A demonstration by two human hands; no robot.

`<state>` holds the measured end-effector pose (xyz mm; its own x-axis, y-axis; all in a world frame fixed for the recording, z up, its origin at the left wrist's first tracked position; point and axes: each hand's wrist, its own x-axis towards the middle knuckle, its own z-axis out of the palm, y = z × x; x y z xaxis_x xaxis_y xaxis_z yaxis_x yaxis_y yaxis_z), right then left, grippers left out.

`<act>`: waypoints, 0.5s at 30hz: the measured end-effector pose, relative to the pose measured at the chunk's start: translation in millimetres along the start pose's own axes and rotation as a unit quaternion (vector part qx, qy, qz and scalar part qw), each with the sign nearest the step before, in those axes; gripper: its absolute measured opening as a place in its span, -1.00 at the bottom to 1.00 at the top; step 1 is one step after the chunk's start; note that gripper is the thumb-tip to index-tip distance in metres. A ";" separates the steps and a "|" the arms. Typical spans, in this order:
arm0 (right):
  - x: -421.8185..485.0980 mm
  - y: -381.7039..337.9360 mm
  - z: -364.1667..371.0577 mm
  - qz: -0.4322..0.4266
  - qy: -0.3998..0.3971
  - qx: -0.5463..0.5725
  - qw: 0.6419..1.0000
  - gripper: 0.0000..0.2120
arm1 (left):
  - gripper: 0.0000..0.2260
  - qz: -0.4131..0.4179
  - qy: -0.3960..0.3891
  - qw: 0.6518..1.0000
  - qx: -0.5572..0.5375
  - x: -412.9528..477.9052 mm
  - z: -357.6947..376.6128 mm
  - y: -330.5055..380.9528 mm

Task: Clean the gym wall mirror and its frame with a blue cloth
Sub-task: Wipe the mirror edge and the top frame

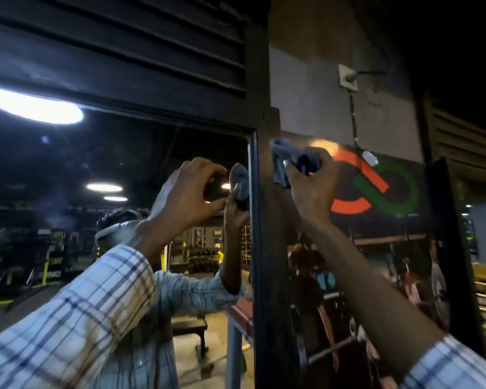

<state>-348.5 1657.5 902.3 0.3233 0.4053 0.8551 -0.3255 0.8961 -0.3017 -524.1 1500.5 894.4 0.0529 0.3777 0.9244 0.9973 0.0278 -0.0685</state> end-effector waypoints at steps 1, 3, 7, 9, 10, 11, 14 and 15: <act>16.2 -1.8 7.1 -0.037 0.005 -0.015 0.999 -0.74 | -0.45 0.011 0.007 1.000 0.013 12.6 -1.5 -1.7; 48.7 -6.1 22.2 -0.108 0.016 -0.031 0.993 -0.72 | -0.45 0.040 0.031 0.998 0.043 36.7 -5.1 -3.9; 104.3 -3.6 54.3 -0.146 0.012 -0.085 0.986 -0.68 | -0.47 0.094 0.059 0.988 0.108 85.2 -11.1 0.1; 112.6 12.2 70.1 -0.155 -0.028 -0.122 0.980 -0.67 | -0.47 0.104 0.072 0.983 0.131 107.2 -11.6 1.8; 109.8 21.8 76.0 -0.166 -0.059 -0.136 0.975 -0.67 | -0.47 0.112 0.075 0.981 0.141 116.3 -11.0 2.8; 106.3 31.1 79.5 -0.184 -0.091 -0.147 0.968 -0.67 | -0.47 0.121 0.077 0.978 0.151 124.9 -10.4 3.7; 120.2 44.4 70.3 -0.234 -0.144 -0.157 0.949 -0.61 | -0.43 0.129 0.066 0.973 0.181 147.5 -5.9 5.6; 130.8 44.7 66.3 -0.239 -0.133 -0.156 0.949 -0.61 | -0.41 0.131 0.059 0.970 0.195 153.9 -4.0 5.3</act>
<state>-379.6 1738.7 1028.7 0.1191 -0.0848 0.9893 0.0942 0.9928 0.0737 -510.4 1555.1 1037.8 0.3299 0.3110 0.8913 0.8545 0.3029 -0.4220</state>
